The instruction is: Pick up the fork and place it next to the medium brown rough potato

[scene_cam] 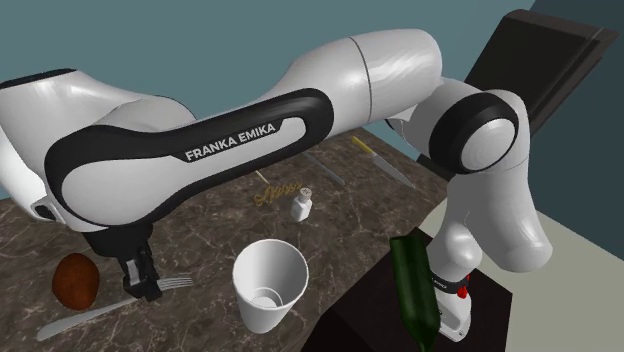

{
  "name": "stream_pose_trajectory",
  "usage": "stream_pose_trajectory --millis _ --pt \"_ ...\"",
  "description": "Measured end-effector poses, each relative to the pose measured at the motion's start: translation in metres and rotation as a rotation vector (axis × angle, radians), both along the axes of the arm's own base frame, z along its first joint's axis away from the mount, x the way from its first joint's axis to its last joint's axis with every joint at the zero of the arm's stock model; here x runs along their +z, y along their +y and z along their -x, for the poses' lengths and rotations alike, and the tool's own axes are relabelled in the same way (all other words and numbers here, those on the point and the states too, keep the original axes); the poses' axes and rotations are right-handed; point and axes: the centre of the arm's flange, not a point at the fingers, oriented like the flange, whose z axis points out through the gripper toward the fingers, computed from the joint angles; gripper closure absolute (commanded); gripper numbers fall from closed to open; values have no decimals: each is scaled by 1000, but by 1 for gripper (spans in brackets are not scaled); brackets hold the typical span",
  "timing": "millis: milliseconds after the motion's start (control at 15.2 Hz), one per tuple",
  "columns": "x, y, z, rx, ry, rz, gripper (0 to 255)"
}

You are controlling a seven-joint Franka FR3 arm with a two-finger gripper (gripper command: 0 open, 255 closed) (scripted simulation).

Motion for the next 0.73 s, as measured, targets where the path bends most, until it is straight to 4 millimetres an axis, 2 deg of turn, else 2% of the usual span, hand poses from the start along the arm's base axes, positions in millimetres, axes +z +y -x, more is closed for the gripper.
stream_pose_trajectory --millis 396,462,660,726 --pt "0 0 0 -1 0 0 0" --pt "6 0 -3 -1 0 0 0" --pt "40 2 -10 -1 -1 -1 0" --pt "44 2 -12 -1 -1 -1 0"
